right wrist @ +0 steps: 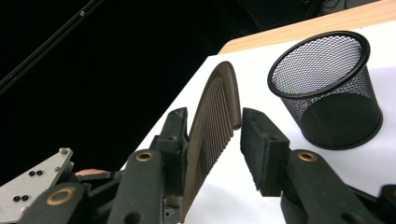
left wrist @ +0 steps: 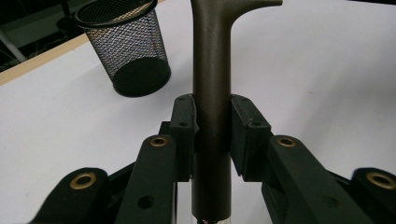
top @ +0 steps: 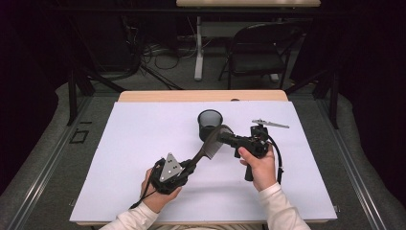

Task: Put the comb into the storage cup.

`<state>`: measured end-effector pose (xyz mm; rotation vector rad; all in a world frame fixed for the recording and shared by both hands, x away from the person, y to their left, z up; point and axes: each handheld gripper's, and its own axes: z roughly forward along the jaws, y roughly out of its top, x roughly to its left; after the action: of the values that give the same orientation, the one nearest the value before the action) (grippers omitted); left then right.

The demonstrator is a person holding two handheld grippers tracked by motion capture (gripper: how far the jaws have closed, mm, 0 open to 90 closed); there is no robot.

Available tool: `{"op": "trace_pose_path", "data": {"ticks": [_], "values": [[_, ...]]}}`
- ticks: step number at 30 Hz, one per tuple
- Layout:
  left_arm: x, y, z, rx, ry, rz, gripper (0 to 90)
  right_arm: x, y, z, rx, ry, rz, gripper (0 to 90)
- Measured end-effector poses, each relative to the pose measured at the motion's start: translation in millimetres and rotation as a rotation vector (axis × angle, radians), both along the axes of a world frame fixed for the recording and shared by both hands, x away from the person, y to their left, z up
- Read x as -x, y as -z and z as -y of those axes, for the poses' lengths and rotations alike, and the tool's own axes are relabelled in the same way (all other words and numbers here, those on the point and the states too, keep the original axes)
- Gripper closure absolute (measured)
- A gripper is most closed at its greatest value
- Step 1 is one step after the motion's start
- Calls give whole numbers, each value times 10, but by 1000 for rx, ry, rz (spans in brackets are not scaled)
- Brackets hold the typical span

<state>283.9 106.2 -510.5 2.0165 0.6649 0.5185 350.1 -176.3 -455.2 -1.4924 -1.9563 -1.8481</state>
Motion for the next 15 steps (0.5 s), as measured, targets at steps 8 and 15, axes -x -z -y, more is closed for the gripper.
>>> {"op": "trace_pose_path", "data": {"ticks": [8, 15], "values": [[10, 6, 17, -7, 4, 1, 726, -9, 20, -5, -22, -19, -18, 681], [11, 4, 16, -4, 1, 1, 725, -9, 30, -15, -24, -17, -27, 723]]}}
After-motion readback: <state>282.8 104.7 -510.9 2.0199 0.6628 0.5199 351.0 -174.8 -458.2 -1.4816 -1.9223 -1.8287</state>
